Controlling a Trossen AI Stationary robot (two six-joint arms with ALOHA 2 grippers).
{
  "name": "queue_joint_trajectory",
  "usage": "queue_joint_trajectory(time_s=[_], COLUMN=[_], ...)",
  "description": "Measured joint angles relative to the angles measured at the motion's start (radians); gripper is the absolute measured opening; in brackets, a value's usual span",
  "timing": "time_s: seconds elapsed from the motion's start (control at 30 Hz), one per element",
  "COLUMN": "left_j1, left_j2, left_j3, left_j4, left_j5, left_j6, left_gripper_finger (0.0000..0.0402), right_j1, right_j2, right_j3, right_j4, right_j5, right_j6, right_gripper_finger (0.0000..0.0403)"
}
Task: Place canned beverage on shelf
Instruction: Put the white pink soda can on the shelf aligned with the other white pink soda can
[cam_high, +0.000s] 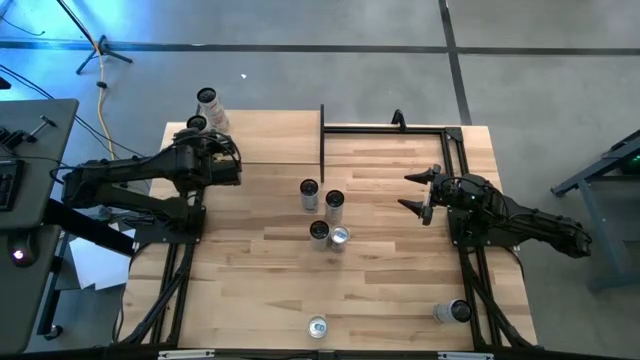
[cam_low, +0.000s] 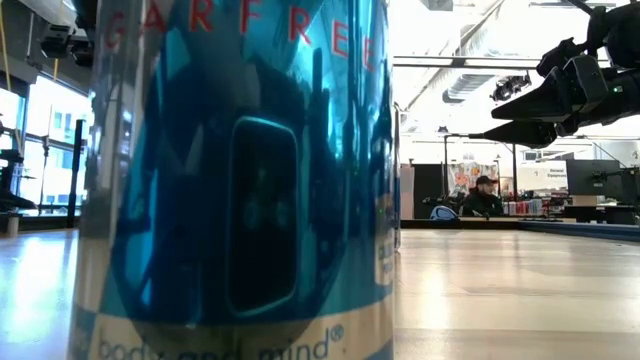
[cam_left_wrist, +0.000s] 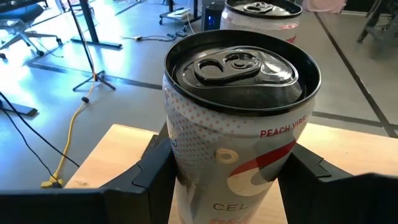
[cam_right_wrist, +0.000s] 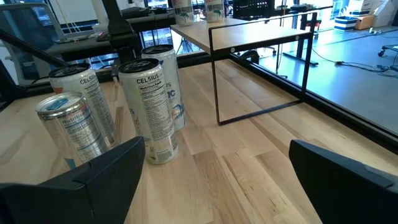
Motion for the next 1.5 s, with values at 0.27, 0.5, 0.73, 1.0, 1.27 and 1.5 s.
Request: queue_joint_trajectory(time_s=[0.27, 0.5, 0.73, 1.0, 1.27, 1.5], left_j1=[0.037, 0.066, 0.081, 0.081, 0.081, 0.078], left_j2=[0.0, 0.0, 0.0, 0.0, 0.0, 0.0], left_j3=[0.0, 0.0, 0.002, 0.002, 0.002, 0.001], left_j4=[0.107, 0.121, 0.123, 0.123, 0.123, 0.122], left_j5=[0.011, 0.014, 0.032, 0.035, 0.039, 0.062], left_j6=[0.149, 0.189, 0.184, 0.169, 0.159, 0.135], left_gripper_finger=[0.0184, 0.0184, 0.0184, 0.0184, 0.0208, 0.0284], right_j1=[0.0, 0.0, 0.0, 0.0, 0.0, 0.0], right_j2=[0.0, 0.0, 0.0, 0.0, 0.0, 0.0], right_j3=[0.0, 0.0, 0.0, 0.0, 0.0, 0.0], right_j4=[0.0, 0.0, 0.0, 0.0, 0.0, 0.0], right_j5=[0.0, 0.0, 0.0, 0.0, 0.0, 0.0], right_j6=[0.0, 0.0, 0.0, 0.0, 0.0, 0.0], right_gripper_finger=[0.0387, 0.0387, 0.0387, 0.0387, 0.0387, 0.0387])
